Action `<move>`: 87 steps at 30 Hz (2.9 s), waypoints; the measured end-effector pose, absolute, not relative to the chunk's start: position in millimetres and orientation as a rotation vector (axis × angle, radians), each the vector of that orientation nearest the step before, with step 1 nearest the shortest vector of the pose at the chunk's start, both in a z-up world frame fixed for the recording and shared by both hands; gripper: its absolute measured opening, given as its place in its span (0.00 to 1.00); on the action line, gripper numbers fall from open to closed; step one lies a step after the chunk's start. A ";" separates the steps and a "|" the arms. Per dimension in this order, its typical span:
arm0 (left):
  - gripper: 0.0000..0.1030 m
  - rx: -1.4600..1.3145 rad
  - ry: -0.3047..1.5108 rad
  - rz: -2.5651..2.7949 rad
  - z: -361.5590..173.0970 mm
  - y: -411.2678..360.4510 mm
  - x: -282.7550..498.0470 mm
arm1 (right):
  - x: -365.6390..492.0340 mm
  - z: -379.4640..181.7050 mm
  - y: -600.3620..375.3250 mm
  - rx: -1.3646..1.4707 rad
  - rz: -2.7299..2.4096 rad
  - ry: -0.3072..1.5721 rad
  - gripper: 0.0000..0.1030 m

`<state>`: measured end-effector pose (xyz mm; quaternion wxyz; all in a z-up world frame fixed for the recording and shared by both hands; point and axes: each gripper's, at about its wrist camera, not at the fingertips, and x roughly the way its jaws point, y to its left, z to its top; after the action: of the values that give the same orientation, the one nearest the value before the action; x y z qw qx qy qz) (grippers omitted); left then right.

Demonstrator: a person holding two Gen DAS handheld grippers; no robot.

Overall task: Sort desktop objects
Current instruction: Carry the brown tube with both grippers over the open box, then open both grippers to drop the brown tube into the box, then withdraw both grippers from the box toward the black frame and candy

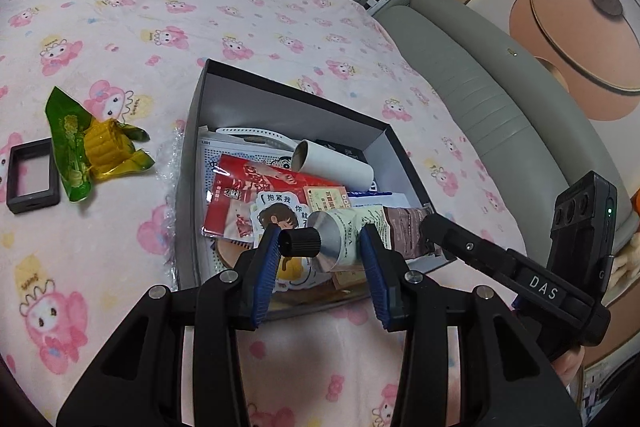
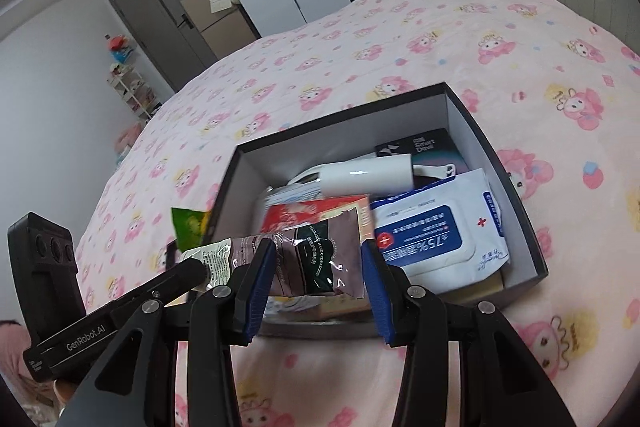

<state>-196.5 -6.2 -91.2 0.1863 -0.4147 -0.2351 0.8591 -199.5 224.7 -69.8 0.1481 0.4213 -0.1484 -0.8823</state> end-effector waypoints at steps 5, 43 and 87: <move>0.40 -1.255 -0.625 2.431 -104.9 -0.4 -205.7 | -213.3 -93.1 226.6 1.263 -2.500 -0.435 0.39; 0.38 -1.160 -0.307 2.604 -35.6 22.3 -111.5 | -119.3 -44.7 191.6 1.111 -2.550 -0.292 0.40; 0.39 -1.208 -0.621 2.813 -78.6 -167.6 -55.7 | -107.7 -63.0 8.4 1.139 -2.349 0.030 0.40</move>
<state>-55.7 -167.6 -78.6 0.0092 -0.3866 -0.1988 0.9005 -107.7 8.4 -63.0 0.2621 0.4209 0.0112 -0.8683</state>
